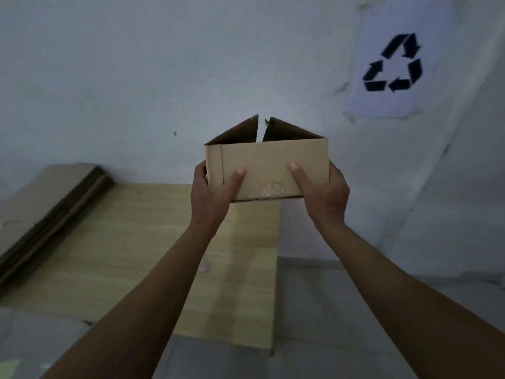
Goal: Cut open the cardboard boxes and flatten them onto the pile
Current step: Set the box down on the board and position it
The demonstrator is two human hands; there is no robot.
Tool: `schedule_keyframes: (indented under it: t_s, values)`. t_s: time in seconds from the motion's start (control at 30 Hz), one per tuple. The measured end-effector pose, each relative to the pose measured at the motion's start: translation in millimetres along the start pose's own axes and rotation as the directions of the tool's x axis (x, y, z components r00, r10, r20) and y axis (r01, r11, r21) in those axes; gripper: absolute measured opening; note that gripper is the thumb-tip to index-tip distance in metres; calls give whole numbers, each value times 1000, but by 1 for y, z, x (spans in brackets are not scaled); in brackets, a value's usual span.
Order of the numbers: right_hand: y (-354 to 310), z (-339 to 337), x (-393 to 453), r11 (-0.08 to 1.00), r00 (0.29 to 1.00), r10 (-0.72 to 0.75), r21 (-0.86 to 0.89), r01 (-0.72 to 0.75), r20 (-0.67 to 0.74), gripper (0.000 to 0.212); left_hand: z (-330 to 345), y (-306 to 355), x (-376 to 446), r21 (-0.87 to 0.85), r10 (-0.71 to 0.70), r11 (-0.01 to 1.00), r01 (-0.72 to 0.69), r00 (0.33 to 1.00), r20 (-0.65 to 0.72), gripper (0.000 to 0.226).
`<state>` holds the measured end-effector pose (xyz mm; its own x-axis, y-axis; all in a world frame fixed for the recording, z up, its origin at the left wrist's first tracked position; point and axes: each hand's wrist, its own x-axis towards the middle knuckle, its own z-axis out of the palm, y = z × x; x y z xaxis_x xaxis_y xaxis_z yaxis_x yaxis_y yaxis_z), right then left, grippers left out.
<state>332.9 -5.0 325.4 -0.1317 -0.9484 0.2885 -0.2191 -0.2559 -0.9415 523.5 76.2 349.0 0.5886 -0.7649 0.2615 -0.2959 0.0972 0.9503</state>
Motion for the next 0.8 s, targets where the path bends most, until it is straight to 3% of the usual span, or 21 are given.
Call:
schedule_keyframes:
  t_s: [0.1, 0.2, 0.33, 0.43, 0.53, 0.67, 0.8]
  values:
    - [-34, 55, -16, 998, 998, 56, 18, -56, -19, 68, -75, -11, 24, -18, 93, 996, -92, 988, 121, 78]
    - [-55, 104, -24, 996, 995, 89, 18, -88, -35, 54, -137, -29, 52, 115, 129, 982, -149, 977, 168, 99]
    - [-63, 174, -39, 996, 986, -16, 84, 2, 169, 58, -203, -58, 96, 144, 58, 988, -60, 998, 21, 90]
    - [-61, 229, -46, 984, 927, -98, 175, 35, 363, 64, -238, -74, 126, 65, -51, 996, 56, 995, -83, 74]
    - [-59, 285, -50, 987, 866, -65, 160, -17, 496, 78, -268, -89, 147, 58, -156, 984, 166, 976, -149, 67]
    - [-59, 351, -56, 993, 886, 48, 77, -94, 462, 72, -313, -108, 169, -33, -191, 981, 192, 981, 21, 57]
    - [-60, 403, -66, 975, 882, 198, 3, -220, 428, 68, -356, -145, 204, -79, -260, 958, 276, 951, 170, 62]
